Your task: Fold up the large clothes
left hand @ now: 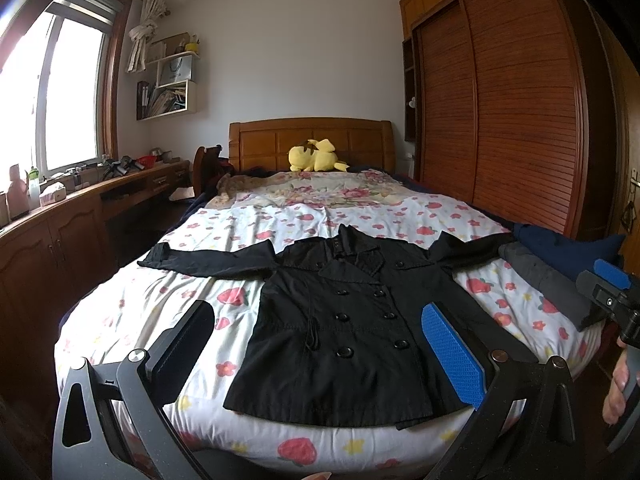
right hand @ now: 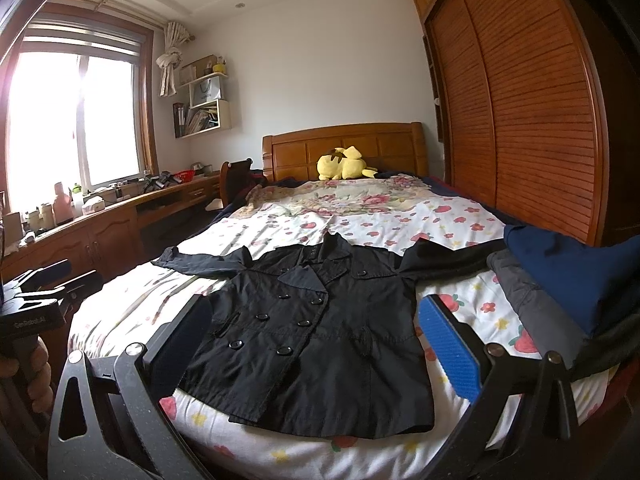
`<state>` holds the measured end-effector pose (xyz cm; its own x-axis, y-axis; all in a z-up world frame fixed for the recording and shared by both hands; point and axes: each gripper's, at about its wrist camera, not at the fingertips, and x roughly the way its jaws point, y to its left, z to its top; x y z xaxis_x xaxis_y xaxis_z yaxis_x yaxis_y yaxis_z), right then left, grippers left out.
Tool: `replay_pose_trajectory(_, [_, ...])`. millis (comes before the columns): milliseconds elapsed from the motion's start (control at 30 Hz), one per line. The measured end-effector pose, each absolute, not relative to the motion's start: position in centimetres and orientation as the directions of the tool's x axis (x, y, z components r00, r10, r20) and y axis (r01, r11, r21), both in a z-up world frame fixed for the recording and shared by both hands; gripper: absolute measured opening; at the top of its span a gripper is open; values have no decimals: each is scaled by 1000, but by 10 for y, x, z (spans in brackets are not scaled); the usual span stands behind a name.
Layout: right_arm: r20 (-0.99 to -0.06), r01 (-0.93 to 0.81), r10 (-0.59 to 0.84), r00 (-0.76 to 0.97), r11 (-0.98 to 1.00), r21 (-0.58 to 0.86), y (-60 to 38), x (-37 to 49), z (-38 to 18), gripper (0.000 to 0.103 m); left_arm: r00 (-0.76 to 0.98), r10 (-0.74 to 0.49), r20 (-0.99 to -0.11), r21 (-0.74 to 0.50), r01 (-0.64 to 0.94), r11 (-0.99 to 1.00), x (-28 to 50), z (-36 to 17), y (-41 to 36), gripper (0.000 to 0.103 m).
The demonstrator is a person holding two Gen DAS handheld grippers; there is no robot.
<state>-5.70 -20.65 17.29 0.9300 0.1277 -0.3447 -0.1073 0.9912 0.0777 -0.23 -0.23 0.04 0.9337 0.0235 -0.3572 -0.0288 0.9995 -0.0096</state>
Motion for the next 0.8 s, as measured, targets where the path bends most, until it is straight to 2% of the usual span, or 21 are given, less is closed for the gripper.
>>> replay_pose_trajectory(800, [-351, -109, 129, 927, 991, 76, -204, -57, 169, 103, 929, 30, -369, -9, -36, 999, 0, 1, -3, 103])
